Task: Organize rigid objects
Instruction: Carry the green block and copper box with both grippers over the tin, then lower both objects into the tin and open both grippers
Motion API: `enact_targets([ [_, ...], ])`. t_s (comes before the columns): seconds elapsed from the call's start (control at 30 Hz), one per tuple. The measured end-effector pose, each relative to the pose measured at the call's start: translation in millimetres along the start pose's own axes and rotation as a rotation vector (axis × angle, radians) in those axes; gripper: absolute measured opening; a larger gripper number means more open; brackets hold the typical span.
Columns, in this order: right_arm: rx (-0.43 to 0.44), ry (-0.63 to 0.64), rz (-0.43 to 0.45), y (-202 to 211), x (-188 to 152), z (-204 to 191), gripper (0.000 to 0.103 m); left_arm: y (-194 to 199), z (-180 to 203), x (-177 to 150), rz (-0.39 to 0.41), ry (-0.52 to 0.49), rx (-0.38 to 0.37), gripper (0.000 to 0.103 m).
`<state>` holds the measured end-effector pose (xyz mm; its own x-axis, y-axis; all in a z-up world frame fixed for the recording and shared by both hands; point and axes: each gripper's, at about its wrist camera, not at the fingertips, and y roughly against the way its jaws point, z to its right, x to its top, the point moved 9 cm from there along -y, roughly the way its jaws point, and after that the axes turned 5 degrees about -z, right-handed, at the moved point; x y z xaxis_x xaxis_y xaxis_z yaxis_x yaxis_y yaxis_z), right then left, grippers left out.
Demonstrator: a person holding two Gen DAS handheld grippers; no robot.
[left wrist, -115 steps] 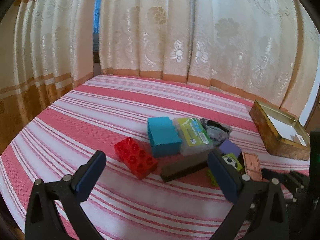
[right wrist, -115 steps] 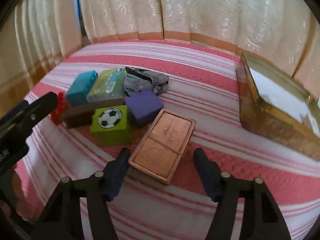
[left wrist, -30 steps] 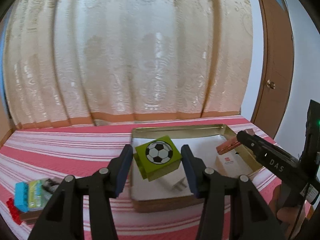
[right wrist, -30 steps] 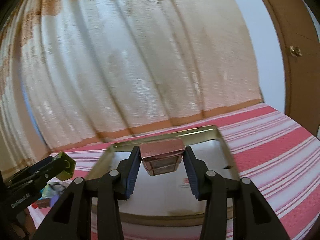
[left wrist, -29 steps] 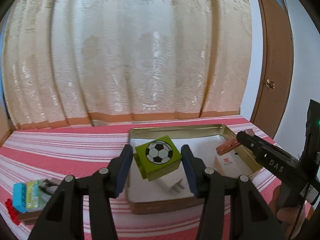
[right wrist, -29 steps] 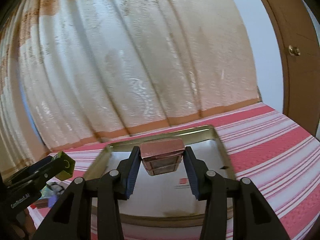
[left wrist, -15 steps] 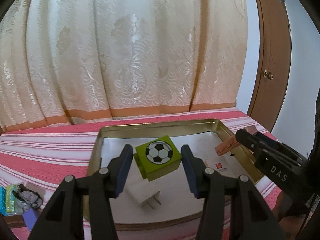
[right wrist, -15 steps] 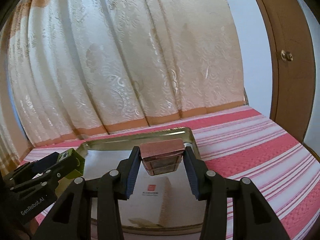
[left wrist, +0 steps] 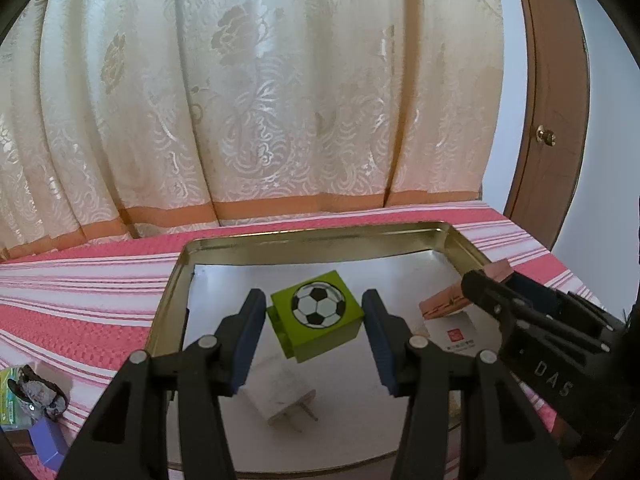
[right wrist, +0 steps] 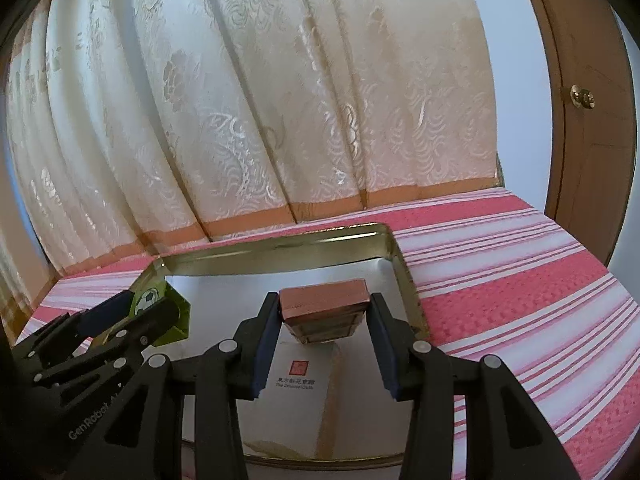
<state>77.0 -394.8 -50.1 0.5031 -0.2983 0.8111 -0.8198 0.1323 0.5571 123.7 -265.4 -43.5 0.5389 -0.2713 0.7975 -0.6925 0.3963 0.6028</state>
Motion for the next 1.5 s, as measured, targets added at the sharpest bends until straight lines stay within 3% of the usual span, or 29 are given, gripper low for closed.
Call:
enact_targets([
  [0.2, 0.023, 0.007, -0.02, -5, -3, -7, 0.047, -5, -4, -3, -0.016, 0.003, 0.026, 0.05],
  [0.37, 0.133, -0.026, -0.05, -9, -7, -18, 0.053, -6, -9, -6, -0.016, 0.011, 0.065, 0.053],
  [0.43, 0.142, -0.038, -0.054, -9, -8, -19, 0.06, -4, -14, -5, -0.008, 0.023, 0.082, 0.062],
  [0.47, 0.141, -0.046, -0.049, -9, -7, -18, 0.063, -3, -19, -5, -0.002, 0.037, 0.093, 0.072],
  [0.53, 0.126, -0.083, -0.017, -4, -4, -9, 0.079, 1, -28, -4, 0.012, 0.072, 0.106, 0.089],
  [0.57, 0.124, -0.101, 0.001, -1, -2, -5, 0.082, 4, -32, -4, 0.023, 0.089, 0.098, 0.103],
  [0.73, 0.114, -0.167, 0.046, 7, 3, 9, 0.087, 15, -29, -4, 0.061, 0.064, 0.084, 0.103],
  [0.97, 0.079, -0.189, 0.042, 6, 0, 16, 0.086, 31, -27, -7, 0.143, -0.052, 0.191, 0.103],
  [1.23, 0.06, -0.261, 0.117, 18, 3, 34, 0.086, 38, -41, -11, 0.138, -0.019, 0.185, 0.103],
  [1.5, -0.003, -0.215, 0.205, 36, 7, 33, 0.086, 41, -49, -18, 0.121, 0.013, 0.186, 0.103],
])
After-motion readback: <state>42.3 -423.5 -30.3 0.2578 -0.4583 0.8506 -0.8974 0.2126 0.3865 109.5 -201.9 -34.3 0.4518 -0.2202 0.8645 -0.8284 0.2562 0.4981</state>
